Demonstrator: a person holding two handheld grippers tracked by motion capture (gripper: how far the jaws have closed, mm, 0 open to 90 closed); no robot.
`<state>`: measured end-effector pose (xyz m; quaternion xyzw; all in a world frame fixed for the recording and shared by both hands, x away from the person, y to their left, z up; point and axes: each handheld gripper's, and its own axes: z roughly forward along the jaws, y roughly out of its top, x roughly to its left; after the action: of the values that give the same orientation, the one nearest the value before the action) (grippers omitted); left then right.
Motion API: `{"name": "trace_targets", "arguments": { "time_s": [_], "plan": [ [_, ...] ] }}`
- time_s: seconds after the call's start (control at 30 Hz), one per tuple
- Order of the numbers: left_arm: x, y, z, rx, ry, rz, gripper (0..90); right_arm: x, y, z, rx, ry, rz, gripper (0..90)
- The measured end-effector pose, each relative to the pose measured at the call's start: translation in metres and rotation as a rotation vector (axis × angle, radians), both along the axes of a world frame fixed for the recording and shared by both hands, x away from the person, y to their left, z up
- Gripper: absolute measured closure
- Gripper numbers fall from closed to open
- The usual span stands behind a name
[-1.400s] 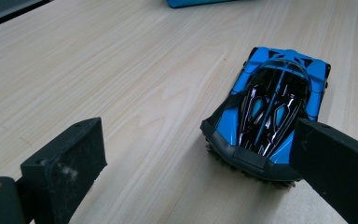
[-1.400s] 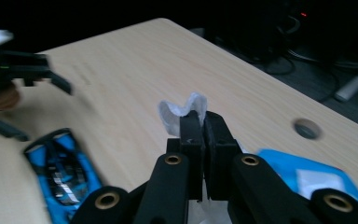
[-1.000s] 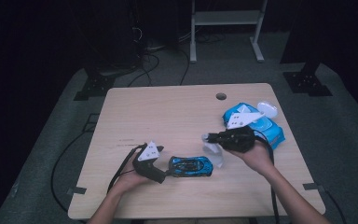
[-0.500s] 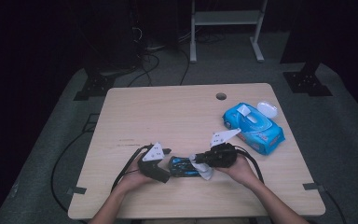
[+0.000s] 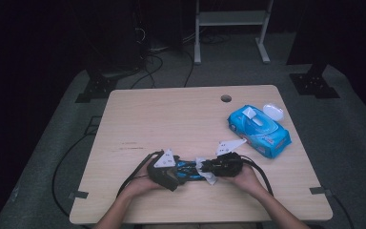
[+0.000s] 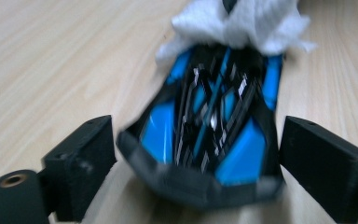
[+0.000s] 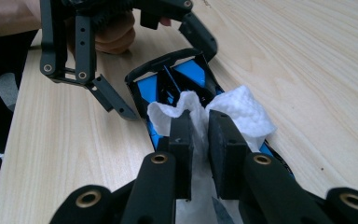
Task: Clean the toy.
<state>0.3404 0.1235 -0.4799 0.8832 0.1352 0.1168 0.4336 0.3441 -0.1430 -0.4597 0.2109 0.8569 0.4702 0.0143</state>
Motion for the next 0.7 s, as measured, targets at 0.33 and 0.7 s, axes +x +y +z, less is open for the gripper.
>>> {"name": "trace_targets", "arguments": {
  "time_s": [0.33,0.7],
  "plan": [
    [0.003,-0.007,-0.002,0.074,0.009,-0.047,14.8,-0.002,0.003,0.002,-0.036,-0.023,0.008,81.4],
    [0.002,-0.005,-0.002,0.082,0.015,-0.030,15.4,-0.006,-0.013,0.000,-0.070,0.011,-0.026,84.5]
  ]
}}
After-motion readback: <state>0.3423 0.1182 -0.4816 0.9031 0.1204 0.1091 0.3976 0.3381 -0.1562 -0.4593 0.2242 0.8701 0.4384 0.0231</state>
